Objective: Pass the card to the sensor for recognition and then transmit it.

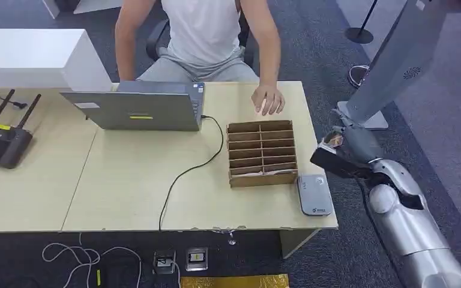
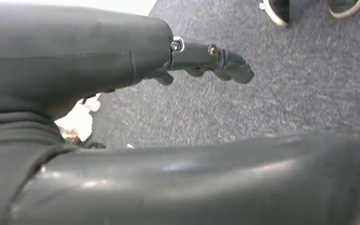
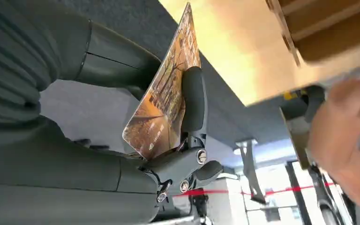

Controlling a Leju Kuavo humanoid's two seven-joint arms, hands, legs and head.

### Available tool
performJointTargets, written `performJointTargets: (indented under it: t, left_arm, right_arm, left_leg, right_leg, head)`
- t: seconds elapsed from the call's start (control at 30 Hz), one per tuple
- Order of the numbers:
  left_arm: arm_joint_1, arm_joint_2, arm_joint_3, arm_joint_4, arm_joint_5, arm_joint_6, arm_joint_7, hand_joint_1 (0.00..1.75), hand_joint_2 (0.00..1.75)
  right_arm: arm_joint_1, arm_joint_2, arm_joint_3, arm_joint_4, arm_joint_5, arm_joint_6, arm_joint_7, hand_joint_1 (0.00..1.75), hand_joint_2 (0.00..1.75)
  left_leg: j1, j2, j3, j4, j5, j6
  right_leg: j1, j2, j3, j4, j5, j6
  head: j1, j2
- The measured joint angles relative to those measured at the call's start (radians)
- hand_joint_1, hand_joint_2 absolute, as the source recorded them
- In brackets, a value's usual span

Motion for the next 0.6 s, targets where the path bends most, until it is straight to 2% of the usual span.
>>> performJointTargets:
  t: [0.6]
  left_arm:
    - [0.0,0.0,0.0,0.0,-0.002,0.0,-0.004,0.0,0.0]
  right_arm:
    - [0.195,-0.013,0.001,-0.021,-0.002,0.03,0.04,1.75,1.75]
  left_leg:
    - [0.0,0.0,0.0,0.0,0.0,0.0]
  right_leg:
    - [0.0,0.0,0.0,0.0,0.0,0.0]
  head:
    - [0.0,0.0]
